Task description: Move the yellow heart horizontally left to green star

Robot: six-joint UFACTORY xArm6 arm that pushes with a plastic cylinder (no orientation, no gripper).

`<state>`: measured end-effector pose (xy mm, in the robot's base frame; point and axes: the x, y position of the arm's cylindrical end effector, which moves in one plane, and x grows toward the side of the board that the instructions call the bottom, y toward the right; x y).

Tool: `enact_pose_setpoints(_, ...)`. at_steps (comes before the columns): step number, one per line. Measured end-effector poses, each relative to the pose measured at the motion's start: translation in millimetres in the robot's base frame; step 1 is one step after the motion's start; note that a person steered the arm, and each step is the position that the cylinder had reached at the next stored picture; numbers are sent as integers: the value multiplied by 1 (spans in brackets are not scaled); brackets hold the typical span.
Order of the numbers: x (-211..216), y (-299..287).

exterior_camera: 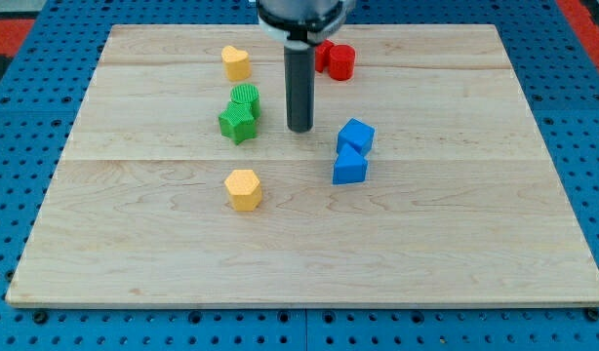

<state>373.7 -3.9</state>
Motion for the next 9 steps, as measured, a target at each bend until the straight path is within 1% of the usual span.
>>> enact_pose_setpoints(1, -45, 0)
enact_pose_setpoints(2, -68, -57)
enact_pose_setpoints(3, -89, -53)
enact_pose_setpoints(4, -113, -89)
enact_pose_setpoints(5, -123, -155)
enact_pose_setpoints(6, -138, -155)
enact_pose_setpoints(7, -137, -195)
enact_pose_setpoints(9, -78, -209)
